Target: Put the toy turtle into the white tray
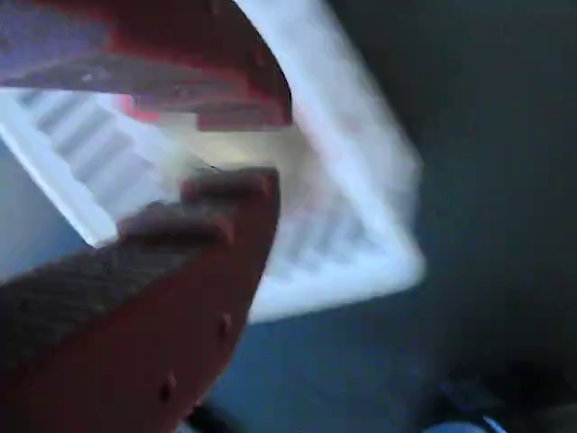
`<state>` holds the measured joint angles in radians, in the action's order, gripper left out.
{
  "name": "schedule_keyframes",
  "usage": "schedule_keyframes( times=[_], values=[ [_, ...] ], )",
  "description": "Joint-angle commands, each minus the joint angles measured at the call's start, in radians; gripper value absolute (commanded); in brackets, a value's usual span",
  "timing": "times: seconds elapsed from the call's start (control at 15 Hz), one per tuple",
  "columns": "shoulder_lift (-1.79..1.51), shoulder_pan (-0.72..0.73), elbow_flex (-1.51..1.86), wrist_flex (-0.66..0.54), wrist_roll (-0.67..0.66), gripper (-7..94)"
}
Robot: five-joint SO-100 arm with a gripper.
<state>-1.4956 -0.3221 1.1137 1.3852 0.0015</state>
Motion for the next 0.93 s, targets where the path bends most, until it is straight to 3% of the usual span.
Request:
schedule_keyframes(
  times=[0.0,0.2,0.33,0.6,0.87],
  values=[
    [-0.279,0.187,0.238,-0.127,0.072,0],
    [-0.520,0.431,0.526,-0.213,0.187,0],
    [-0.644,0.514,0.693,-0.256,0.235,0],
    [-0.922,0.515,1.126,-0.382,0.238,0],
    [-1.206,0.414,1.417,-0.380,0.198,0]
  ],
)
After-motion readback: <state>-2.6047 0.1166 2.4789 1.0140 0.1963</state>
